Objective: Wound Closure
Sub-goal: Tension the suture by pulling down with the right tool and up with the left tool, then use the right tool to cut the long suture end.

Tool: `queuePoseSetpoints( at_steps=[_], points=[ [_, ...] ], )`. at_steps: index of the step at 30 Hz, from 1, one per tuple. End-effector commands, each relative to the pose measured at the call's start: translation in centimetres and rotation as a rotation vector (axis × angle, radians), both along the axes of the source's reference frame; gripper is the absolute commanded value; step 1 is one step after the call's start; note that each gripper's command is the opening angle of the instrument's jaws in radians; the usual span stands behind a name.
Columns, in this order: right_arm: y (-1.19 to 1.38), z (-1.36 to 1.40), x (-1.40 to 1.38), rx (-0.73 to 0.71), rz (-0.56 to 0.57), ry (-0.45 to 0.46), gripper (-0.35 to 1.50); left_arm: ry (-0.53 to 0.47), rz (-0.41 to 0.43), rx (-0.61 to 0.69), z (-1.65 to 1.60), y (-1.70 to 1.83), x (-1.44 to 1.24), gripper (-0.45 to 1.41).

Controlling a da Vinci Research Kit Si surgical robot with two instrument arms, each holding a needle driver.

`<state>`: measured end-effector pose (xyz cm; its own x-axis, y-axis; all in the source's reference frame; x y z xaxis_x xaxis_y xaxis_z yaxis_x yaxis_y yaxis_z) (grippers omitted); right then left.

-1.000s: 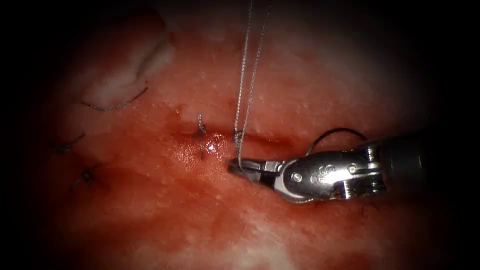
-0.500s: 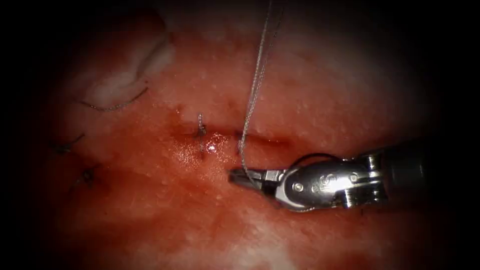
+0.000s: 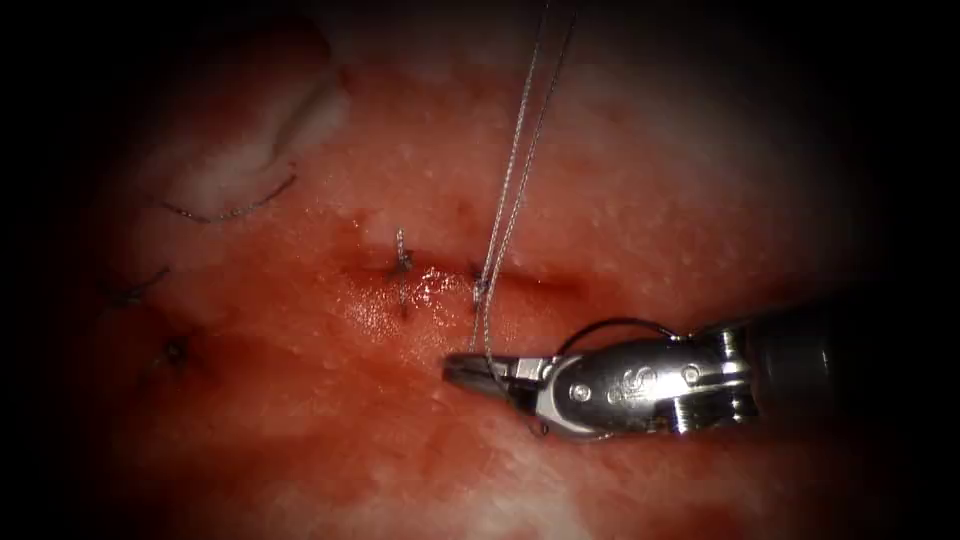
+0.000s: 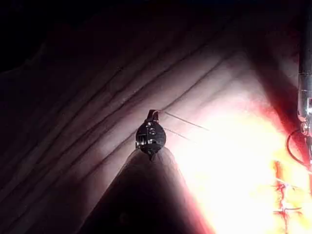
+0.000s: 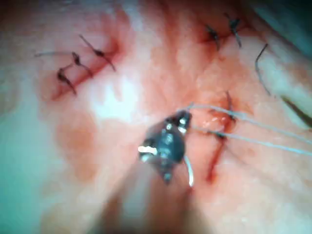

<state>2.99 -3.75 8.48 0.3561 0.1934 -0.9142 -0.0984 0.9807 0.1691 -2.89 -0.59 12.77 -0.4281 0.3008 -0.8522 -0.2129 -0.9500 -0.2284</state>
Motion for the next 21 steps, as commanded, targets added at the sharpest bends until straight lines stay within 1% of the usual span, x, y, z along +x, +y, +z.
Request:
queuePoseSetpoints(
  at_steps=[1, 2, 3, 5, 6, 7, 8, 9, 10, 12, 16, 17, 19, 20, 21],
  points=[
    [-0.03, 0.02, 0.07, 0.008, -0.008, -0.013, -0.35, 0.0, -0.002, -0.004, 0.04, 0.05, -0.06, -0.45],
    [-0.03, 0.02, 0.07, 0.008, -0.008, -0.013, -0.35, 0.0, -0.002, -0.004, 0.04, 0.05, -0.06, -0.45],
    [0.03, -0.03, 0.06, 0.03, 0.016, -0.022, -0.35, 0.0, 0.0, -0.005, 0.05, 0.03, -0.05, -0.45],
    [0.12, -0.12, 0.03, 0.101, 0.073, -0.012, -0.35, -0.003, 0.005, -0.005, 0.04, -0.02, -0.02, -0.45],
    [0.2, -0.22, -0.01, 0.136, 0.108, 0.014, 0.32, -0.008, 0.012, -0.003, 0.0, -0.07, 0.02, -0.45],
    [0.24, -0.28, -0.05, 0.139, 0.116, 0.034, 0.73, -0.01, 0.014, -0.002, -0.04, -0.11, 0.05, -0.45],
    [0.24, -0.28, -0.05, 0.139, 0.116, 0.034, 0.73, -0.01, 0.014, -0.002, -0.04, -0.11, 0.05, -0.45],
    [0.3, -0.38, -0.11, 0.146, 0.12, 0.05, 1.18, -0.017, 0.021, 0.004, -0.12, -0.18, 0.09, -0.45],
    [0.32, -0.44, -0.16, 0.151, 0.119, 0.05, 1.18, -0.028, 0.03, 0.013, -0.23, -0.28, 0.13, -0.45],
    [0.34, -0.47, -0.18, 0.154, 0.118, 0.051, 1.18, -0.035, 0.032, 0.017, -0.29, -0.33, 0.15, -0.45],
    [0.4, -0.48, -0.25, 0.158, 0.116, 0.052, 1.18, -0.067, 0.037, 0.037, -0.6, -0.54, 0.21, -0.45],
    [0.43, -0.46, -0.27, 0.196, 0.154, 0.039, 1.16, -0.084, 0.037, 0.038, -0.79, -0.63, 0.24, -0.45],
    [0.47, -0.42, -0.28, 0.278, 0.226, 0.021, 1.16, -0.099, 0.037, 0.034, -0.98, -0.72, 0.26, -0.45],
    [0.47, -0.42, -0.28, 0.278, 0.226, 0.021, 1.16, -0.099, 0.037, 0.034, -0.98, -0.72, 0.26, -0.45],
    [0.56, -0.37, -0.26, 0.362, 0.285, 0.017, 1.16, -0.108, 0.04, 0.03, -1.15, -0.79, 0.26, -0.45]
  ],
)
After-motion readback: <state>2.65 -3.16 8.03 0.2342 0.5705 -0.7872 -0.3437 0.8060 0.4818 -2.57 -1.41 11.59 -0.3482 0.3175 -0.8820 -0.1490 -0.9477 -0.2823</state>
